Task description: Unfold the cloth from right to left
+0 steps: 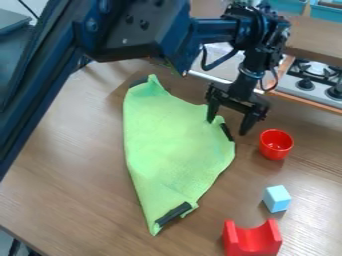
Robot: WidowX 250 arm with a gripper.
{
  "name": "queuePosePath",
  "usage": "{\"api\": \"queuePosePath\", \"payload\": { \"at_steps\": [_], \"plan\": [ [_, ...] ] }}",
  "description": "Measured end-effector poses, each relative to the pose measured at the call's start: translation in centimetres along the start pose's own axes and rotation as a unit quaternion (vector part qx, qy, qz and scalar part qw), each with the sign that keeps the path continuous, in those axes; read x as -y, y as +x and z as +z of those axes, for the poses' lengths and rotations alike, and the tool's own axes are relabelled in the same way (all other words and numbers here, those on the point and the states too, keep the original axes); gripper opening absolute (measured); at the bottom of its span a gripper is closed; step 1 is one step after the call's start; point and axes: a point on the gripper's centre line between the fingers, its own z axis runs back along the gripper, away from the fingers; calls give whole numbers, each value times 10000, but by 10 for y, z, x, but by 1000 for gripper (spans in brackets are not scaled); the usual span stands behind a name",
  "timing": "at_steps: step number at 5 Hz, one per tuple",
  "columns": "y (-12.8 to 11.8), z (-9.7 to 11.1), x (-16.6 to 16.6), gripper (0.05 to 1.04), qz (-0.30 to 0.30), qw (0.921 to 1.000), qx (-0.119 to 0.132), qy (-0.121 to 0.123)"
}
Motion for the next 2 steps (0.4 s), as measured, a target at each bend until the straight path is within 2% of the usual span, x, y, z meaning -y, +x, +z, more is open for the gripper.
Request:
{"api": "queuePosePath", "payload": {
  "at_steps": [1,2],
  "plan": [
    [0,-1,0,1000,7,10000,8,29],
    [2,0,1,959,25,10000,75,21]
  ]
}}
